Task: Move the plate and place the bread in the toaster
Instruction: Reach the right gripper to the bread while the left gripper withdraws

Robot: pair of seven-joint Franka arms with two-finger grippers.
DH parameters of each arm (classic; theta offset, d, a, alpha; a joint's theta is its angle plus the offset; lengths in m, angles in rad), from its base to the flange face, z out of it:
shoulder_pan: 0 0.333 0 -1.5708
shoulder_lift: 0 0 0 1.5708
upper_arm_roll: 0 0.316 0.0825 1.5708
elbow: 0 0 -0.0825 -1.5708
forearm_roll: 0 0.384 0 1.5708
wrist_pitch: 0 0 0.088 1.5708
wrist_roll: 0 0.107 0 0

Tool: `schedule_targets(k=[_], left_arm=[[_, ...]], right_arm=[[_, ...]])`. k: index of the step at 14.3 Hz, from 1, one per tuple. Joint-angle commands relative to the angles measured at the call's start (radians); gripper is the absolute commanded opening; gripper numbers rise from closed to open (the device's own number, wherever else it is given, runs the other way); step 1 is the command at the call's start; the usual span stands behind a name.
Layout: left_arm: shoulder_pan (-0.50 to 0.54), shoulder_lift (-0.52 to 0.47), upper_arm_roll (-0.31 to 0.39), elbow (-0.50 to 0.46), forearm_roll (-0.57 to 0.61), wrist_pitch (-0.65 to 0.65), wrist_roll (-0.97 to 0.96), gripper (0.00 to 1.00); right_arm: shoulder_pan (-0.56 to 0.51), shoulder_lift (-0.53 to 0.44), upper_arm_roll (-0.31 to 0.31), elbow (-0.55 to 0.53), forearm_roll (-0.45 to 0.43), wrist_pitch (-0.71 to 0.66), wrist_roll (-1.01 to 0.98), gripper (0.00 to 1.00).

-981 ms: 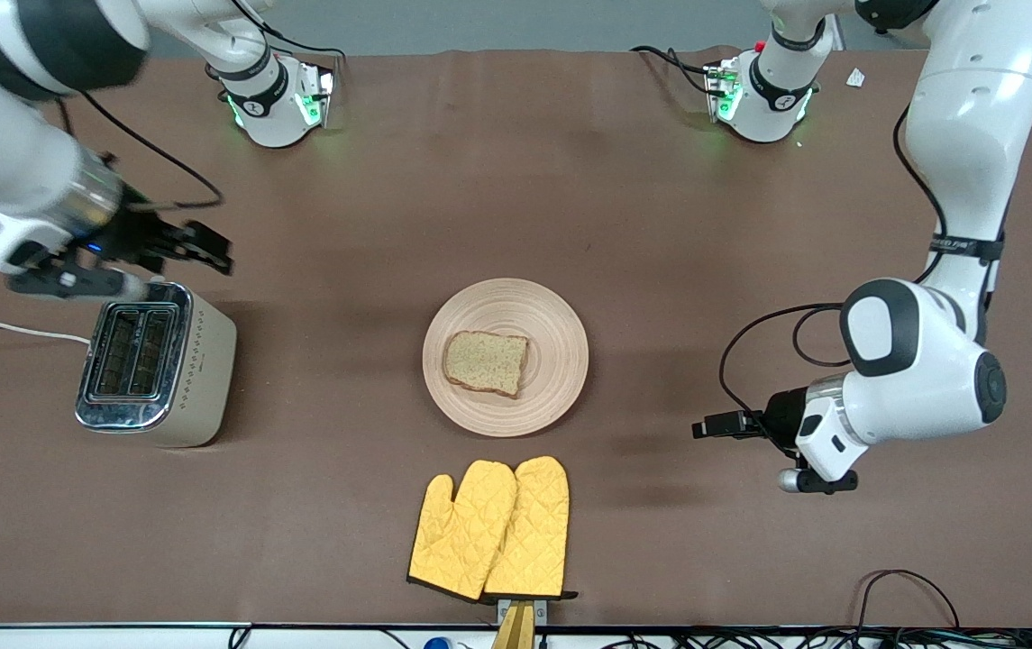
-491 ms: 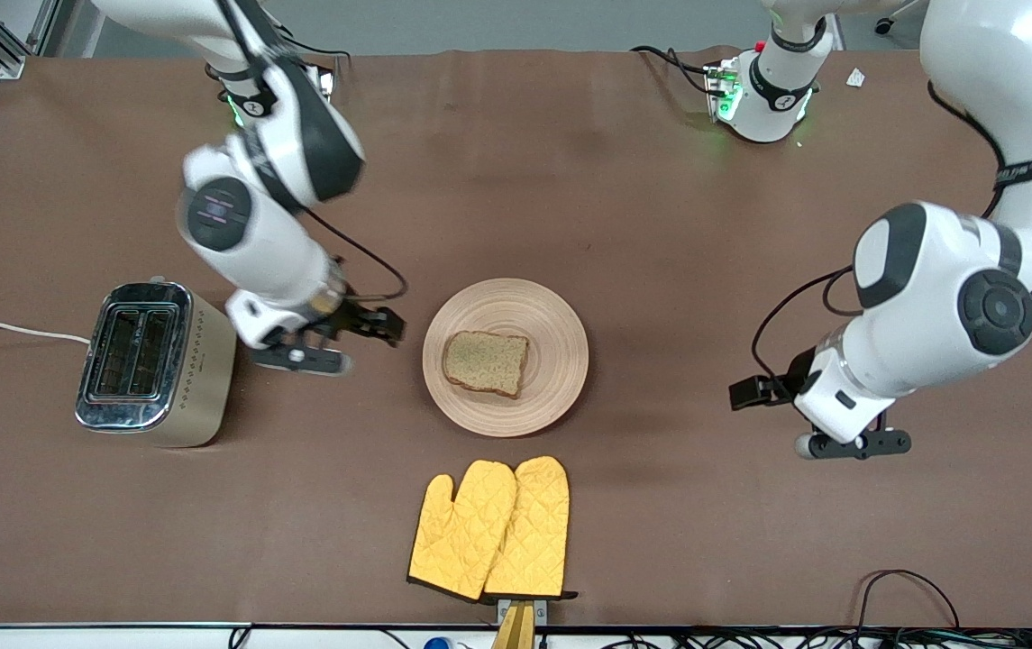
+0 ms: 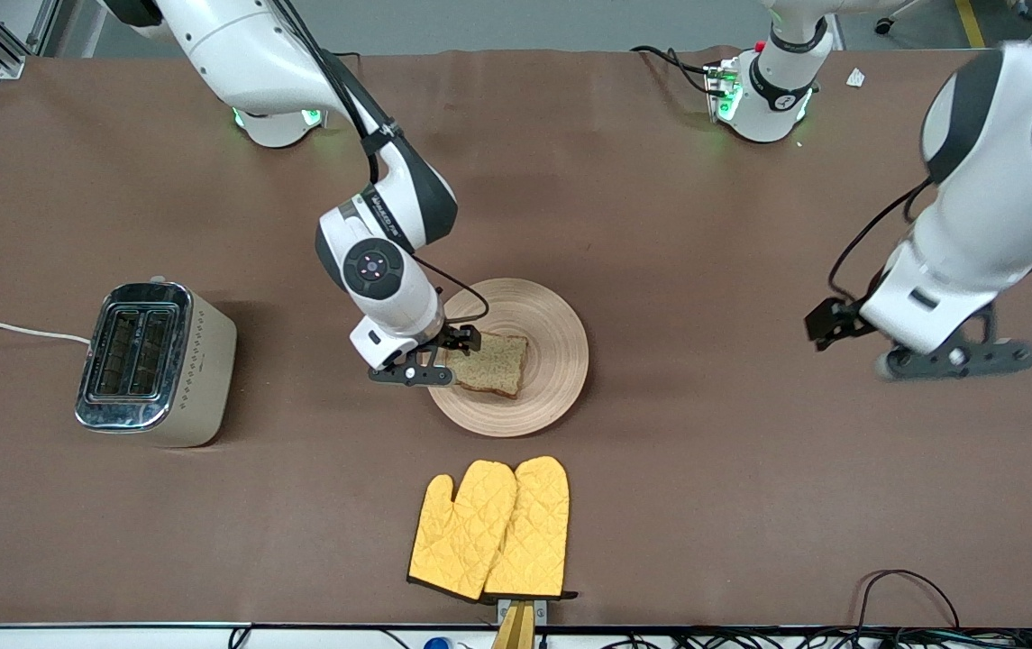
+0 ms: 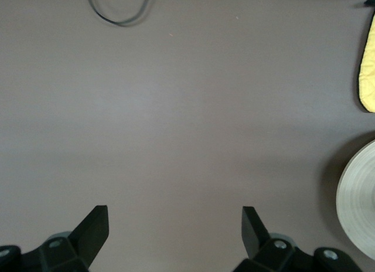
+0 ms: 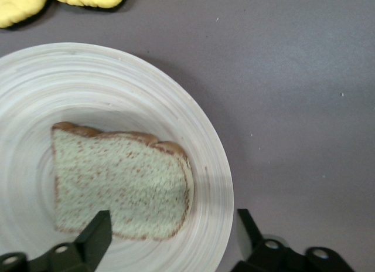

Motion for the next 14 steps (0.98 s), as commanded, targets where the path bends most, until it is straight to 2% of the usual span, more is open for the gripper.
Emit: schedule_targets(k=[1,3,5,7,9,12,14], left_arm=[[0.000,-0.073,0.004,-0.019,0.012,-0.058,0.017,1.00],[-0.009,-0.120,0.020,-0.030,-0.005,-0.073,0.049,1.00],[-0.013,-0.165,0.055,-0.062,-0.049,-0.110,0.084,1.00],[-0.058,-0.202,0.142,-0.085,-0.100,-0.121,0.118,1.00],[-0.047,-0.229,0.156,-0.108,-0.126,-0.133,0.170,1.00],[-0.026,-0.274,0.175,-0.157,-0.146,-0.133,0.234,1.00],[-0.013,-0.274,0.173,-0.153,-0.148,-0.159,0.222,1.00]], right_arm=[[0.019,0.047,-0.011,0.020,-0.062,0.030,0.062,0.69],[0.023,0.060,-0.011,0.020,-0.066,0.035,0.062,0.59],[0.025,0.071,-0.011,0.020,-0.067,0.048,0.064,0.57],[0.026,0.087,-0.011,0.019,-0.068,0.075,0.076,0.55],[0.040,0.099,-0.011,0.019,-0.068,0.088,0.085,0.48],[0.040,0.108,-0.011,0.017,-0.067,0.096,0.087,0.29],[0.039,0.108,-0.011,0.016,-0.065,0.101,0.088,0.12]])
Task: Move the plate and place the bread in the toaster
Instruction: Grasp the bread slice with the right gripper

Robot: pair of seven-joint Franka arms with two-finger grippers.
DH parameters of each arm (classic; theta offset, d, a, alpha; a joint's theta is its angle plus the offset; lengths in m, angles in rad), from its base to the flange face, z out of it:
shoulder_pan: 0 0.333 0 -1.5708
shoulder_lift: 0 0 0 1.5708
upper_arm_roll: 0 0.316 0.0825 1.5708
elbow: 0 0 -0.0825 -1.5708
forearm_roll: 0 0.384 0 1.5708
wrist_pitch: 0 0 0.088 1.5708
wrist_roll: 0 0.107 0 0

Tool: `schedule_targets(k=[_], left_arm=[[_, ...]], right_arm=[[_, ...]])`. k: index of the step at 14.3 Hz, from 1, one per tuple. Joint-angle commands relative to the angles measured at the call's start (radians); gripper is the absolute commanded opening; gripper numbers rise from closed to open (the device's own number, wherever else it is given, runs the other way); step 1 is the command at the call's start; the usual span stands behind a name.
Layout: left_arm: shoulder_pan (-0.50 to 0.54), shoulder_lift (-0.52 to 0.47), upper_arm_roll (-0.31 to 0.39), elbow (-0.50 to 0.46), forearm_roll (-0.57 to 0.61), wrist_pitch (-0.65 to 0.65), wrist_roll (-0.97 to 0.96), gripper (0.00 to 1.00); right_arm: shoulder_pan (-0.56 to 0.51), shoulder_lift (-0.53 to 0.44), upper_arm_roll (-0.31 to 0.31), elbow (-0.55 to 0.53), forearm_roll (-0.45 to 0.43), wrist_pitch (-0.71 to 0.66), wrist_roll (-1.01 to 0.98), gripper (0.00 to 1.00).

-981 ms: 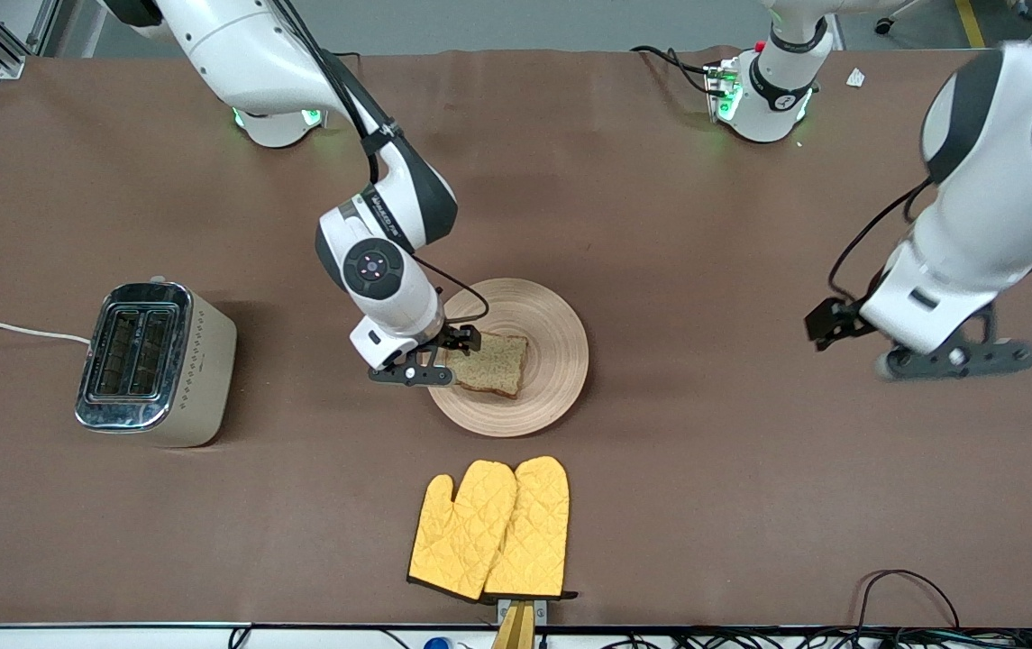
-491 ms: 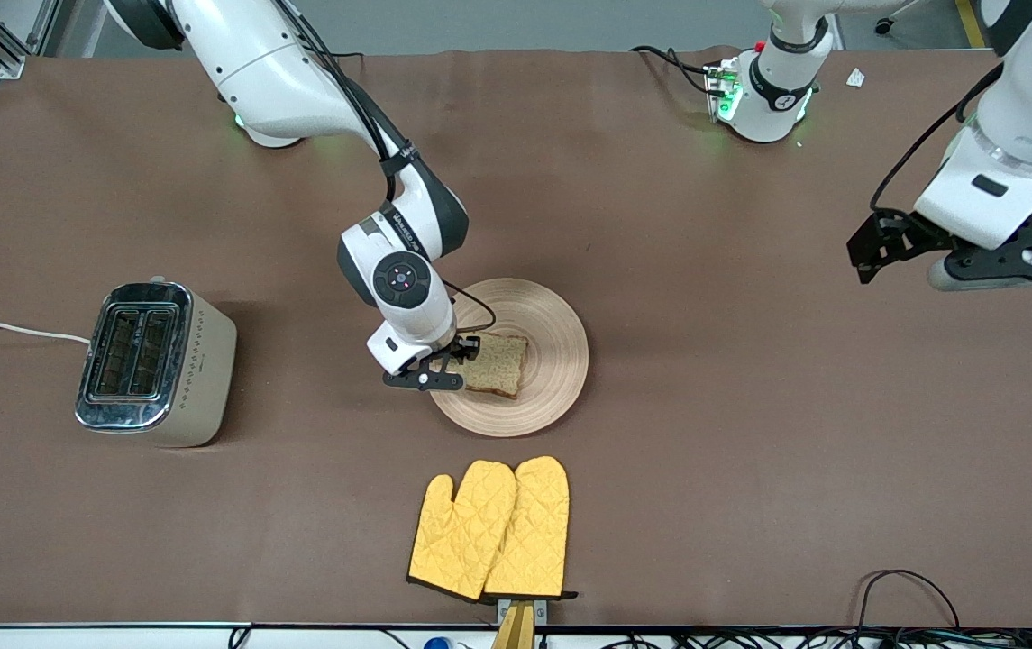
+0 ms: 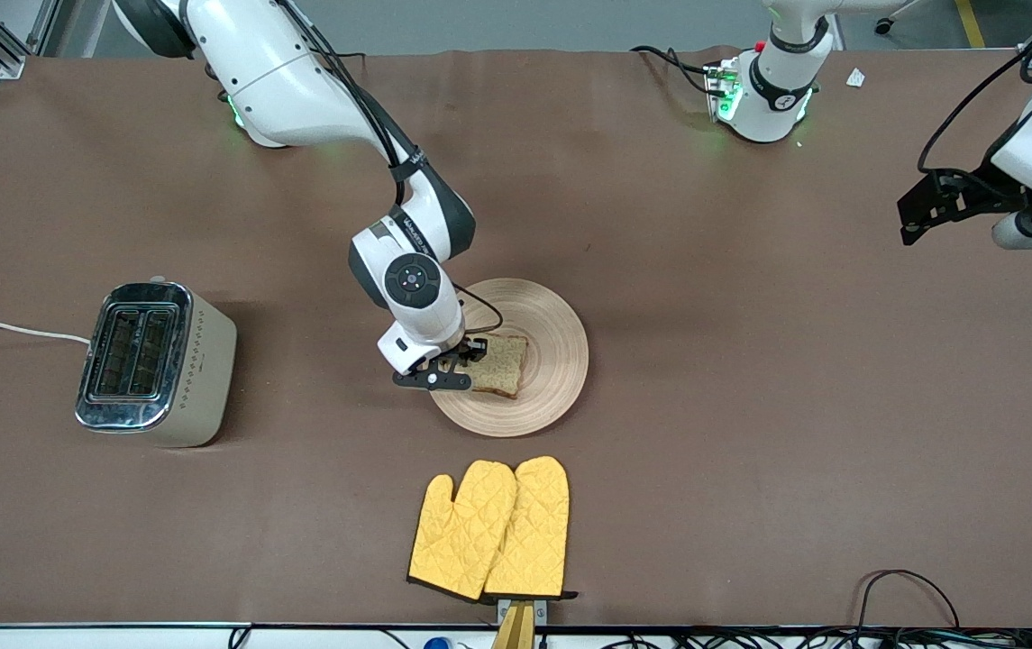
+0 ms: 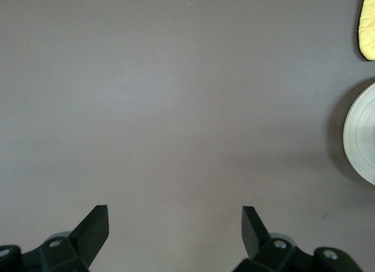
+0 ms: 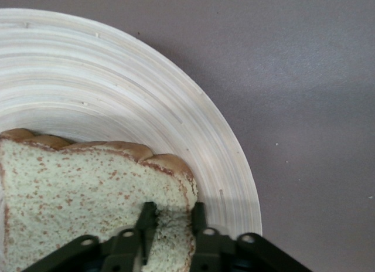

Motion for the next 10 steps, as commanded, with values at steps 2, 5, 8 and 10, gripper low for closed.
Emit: schedule_targets(k=[2,5,8,10], left_arm=[[0.009,-0.027,0.003,-0.031,-0.019,-0.017,0.008,1.00],[0.009,-0.020,0.001,-0.030,-0.019,-0.017,0.019,1.00],[0.010,-0.020,0.003,-0.030,-0.019,-0.017,0.021,1.00],[0.009,-0.017,0.001,-0.031,-0.020,-0.015,0.021,1.00]], right_arm=[[-0.002,0.011,-0.005,0.008,-0.016,0.008,0.033,0.00],[-0.005,-0.006,-0.010,0.012,-0.017,-0.009,0.033,0.00],[0.004,-0.056,-0.040,0.044,-0.019,-0.111,0.058,0.00],[0.003,-0.099,-0.059,0.096,-0.020,-0.225,0.056,0.00]])
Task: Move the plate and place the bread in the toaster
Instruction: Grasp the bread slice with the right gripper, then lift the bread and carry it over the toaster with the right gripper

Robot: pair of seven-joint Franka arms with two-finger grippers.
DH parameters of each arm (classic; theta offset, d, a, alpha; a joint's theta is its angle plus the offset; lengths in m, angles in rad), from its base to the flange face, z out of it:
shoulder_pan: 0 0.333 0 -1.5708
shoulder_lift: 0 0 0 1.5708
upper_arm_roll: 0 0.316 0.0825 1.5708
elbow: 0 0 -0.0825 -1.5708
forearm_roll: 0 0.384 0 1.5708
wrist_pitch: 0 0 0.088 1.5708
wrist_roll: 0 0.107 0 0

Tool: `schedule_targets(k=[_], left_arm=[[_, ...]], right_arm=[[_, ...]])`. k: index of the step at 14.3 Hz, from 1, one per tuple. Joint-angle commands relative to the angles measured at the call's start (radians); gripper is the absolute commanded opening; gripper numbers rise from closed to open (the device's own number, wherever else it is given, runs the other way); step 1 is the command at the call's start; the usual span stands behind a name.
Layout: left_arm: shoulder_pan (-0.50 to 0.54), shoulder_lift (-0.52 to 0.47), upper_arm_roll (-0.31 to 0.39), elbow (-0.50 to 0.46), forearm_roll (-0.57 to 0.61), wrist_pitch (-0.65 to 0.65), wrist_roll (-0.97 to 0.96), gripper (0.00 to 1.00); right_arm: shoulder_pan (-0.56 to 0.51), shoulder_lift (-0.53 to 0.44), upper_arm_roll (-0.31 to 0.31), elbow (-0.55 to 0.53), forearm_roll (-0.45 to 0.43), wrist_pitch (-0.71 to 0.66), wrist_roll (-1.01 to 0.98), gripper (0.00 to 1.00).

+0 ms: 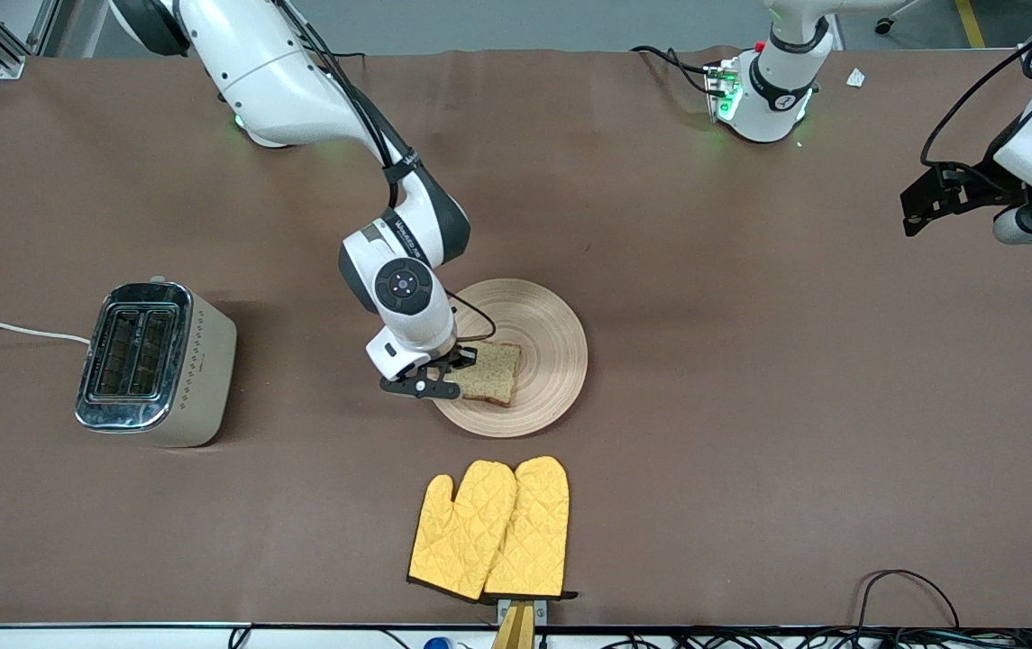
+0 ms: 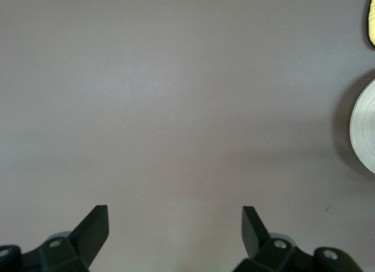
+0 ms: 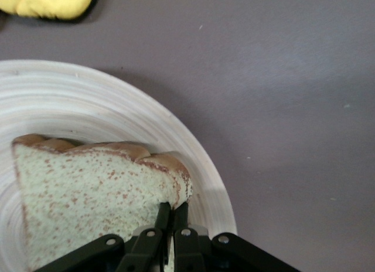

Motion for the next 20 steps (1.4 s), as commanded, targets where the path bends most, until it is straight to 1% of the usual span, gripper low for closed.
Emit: schedule_targets(k=[1,2,3,5,6,8,11,13,15,18,20], left_arm=[[0.000,0.002,0.001,-0.008,-0.021,0.000,0.017,1.00],[0.000,0.005,0.001,-0.008,-0.029,0.003,0.015,1.00],[0.001,0.007,0.001,-0.008,-0.043,0.005,0.015,1.00],[0.003,0.013,0.001,-0.010,-0.063,0.011,0.014,1.00],[0.003,0.017,0.001,-0.010,-0.063,0.019,0.014,1.00],[0.004,0.021,0.003,-0.010,-0.063,0.031,0.014,1.00],[0.012,0.031,0.003,-0.012,-0.063,0.040,0.014,1.00],[0.012,0.031,0.001,-0.010,-0.063,0.040,0.013,1.00],[0.012,0.028,0.001,-0.010,-0.064,0.039,0.017,1.00],[0.012,0.027,0.001,-0.008,-0.063,0.039,0.018,1.00],[0.011,0.027,0.001,-0.008,-0.063,0.039,0.018,1.00]], right_arm=[[0.002,-0.090,-0.031,0.047,-0.022,-0.154,0.025,0.00],[-0.001,-0.106,-0.049,0.072,-0.023,-0.211,0.016,0.00],[-0.006,-0.124,-0.069,0.102,-0.045,-0.272,0.010,0.00],[-0.009,-0.153,-0.089,0.144,-0.139,-0.389,-0.044,0.00],[-0.009,-0.158,-0.101,0.159,-0.170,-0.441,-0.089,0.00],[-0.007,-0.169,-0.170,0.185,-0.209,-0.542,-0.238,0.00],[-0.006,-0.204,-0.285,0.187,-0.252,-0.642,-0.538,0.00],[-0.006,-0.218,-0.337,0.185,-0.305,-0.710,-0.677,0.00],[-0.006,-0.233,-0.379,0.176,-0.383,-0.724,-0.746,0.00],[-0.009,-0.233,-0.440,0.155,-0.454,-0.730,-0.770,0.00],[-0.018,-0.228,-0.450,0.133,-0.521,-0.715,-0.765,0.00]])
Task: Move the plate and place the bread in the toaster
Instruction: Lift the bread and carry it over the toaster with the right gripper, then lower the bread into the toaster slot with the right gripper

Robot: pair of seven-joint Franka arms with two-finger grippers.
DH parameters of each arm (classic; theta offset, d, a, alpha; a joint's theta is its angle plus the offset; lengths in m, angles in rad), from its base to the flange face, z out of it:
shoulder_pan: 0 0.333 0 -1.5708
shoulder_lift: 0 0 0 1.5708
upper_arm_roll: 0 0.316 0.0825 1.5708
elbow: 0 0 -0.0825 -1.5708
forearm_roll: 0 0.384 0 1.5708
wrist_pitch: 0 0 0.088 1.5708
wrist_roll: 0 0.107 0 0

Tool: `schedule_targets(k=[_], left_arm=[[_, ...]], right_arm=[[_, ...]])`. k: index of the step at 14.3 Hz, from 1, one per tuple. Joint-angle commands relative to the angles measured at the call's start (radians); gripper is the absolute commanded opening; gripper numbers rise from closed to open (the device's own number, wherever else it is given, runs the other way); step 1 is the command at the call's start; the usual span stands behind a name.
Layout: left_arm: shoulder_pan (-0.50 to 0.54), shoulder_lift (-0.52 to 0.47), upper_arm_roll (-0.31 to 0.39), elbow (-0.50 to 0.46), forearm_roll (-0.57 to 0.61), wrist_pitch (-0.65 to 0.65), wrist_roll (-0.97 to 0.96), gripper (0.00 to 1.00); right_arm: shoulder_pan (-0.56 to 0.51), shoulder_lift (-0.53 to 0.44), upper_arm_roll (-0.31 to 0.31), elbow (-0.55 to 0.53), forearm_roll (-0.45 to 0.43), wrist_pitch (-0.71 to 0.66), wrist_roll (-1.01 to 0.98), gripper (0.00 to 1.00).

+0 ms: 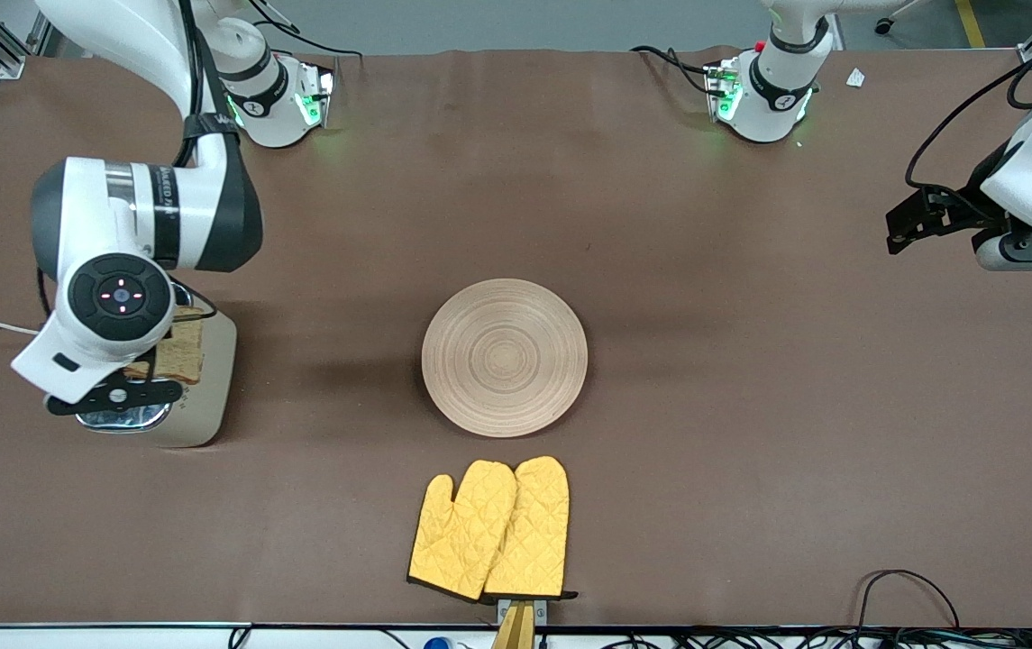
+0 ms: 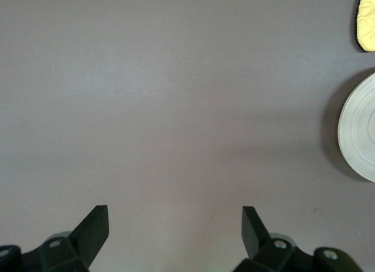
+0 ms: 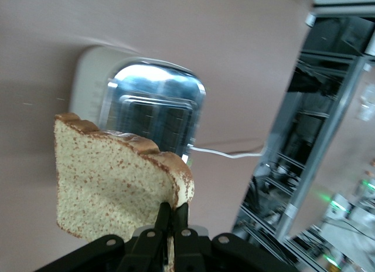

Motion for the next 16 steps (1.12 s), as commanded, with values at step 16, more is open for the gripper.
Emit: schedule_targets(k=[16], left_arm=[[0.005,-0.015,-0.007,-0.004,-0.033,0.001,0.016,1.00]], right_arm=[[-0.028,-0.003,0.001,-0.198,-0.119,0.131,0.187,0.02]])
